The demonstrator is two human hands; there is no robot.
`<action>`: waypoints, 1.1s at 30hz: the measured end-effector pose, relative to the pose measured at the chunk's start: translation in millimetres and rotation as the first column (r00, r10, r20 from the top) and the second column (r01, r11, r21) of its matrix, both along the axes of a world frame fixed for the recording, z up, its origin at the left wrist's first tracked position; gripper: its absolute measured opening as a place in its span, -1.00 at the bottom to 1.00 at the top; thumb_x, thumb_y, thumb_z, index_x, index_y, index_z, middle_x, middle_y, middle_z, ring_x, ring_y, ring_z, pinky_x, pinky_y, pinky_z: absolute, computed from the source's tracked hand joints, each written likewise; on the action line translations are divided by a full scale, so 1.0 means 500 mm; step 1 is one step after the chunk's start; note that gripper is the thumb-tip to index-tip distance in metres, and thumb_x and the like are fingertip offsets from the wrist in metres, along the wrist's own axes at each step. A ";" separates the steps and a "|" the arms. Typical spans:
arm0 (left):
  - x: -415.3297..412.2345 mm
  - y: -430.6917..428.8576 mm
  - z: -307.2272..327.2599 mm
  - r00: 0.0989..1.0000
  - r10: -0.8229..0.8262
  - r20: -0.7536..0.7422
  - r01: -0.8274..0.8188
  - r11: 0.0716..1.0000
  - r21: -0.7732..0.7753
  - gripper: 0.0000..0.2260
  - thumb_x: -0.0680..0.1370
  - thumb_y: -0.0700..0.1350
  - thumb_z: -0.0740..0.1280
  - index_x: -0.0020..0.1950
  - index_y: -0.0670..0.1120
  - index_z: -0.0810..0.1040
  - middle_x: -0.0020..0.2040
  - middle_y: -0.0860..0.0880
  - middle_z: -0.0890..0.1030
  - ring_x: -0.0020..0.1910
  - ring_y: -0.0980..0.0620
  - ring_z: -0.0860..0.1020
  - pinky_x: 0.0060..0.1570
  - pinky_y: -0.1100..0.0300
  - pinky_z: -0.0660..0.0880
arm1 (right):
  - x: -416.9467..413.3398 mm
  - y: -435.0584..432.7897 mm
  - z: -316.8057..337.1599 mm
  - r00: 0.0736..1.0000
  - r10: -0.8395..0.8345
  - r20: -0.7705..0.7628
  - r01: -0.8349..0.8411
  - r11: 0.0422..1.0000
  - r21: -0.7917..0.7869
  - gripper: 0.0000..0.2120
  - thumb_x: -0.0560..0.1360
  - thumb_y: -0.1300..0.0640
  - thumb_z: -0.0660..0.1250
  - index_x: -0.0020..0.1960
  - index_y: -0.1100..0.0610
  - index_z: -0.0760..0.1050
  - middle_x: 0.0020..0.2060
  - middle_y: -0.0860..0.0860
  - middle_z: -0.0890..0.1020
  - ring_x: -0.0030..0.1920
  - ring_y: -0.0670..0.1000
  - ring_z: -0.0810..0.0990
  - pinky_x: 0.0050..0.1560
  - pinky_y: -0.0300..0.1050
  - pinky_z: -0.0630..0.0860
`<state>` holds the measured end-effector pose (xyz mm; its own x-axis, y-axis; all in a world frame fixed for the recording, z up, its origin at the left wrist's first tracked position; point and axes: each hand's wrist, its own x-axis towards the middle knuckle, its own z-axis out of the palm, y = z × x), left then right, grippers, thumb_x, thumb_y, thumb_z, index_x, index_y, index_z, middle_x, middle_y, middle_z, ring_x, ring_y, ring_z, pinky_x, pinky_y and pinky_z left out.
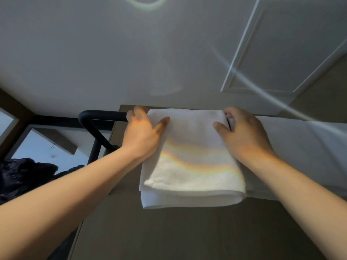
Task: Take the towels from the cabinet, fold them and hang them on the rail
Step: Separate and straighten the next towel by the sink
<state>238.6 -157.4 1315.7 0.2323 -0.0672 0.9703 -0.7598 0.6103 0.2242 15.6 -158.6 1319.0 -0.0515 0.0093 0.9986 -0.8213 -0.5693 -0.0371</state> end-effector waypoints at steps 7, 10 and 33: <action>0.022 -0.017 -0.054 0.970 -0.213 -0.121 0.240 0.925 0.295 -0.51 0.52 0.31 0.20 0.11 -0.11 0.39 0.01 -0.04 0.54 -0.14 0.07 0.52 -0.30 0.22 0.43 | -0.008 0.012 -0.045 0.981 0.143 0.130 -0.168 0.963 0.209 -0.64 0.53 -0.17 0.29 0.18 0.05 0.46 0.07 0.00 0.61 0.09 0.09 0.56 0.05 -0.07 0.44; 0.021 -0.028 -0.086 0.966 -0.214 -0.145 0.252 0.905 0.342 -0.46 0.51 0.35 0.17 0.14 -0.11 0.43 -0.05 0.01 0.52 -0.15 0.10 0.50 -0.35 0.23 0.36 | -0.012 0.009 -0.064 0.982 0.140 0.125 -0.175 0.925 0.337 -0.65 0.50 -0.21 0.32 0.10 0.04 0.47 0.07 0.01 0.62 0.04 0.08 0.57 -0.03 -0.08 0.43; 0.027 -0.026 -0.090 0.946 -0.296 -0.135 0.320 0.918 0.233 -0.60 0.58 0.32 0.00 0.12 0.05 0.38 -0.02 0.17 0.46 -0.09 0.21 0.42 -0.16 0.22 0.31 | -0.018 -0.011 -0.222 0.809 0.579 0.101 -0.572 0.735 0.364 -0.67 0.44 -0.06 0.44 0.04 -0.27 0.32 -0.19 -0.48 0.59 -0.19 -0.39 0.61 -0.31 -0.55 0.41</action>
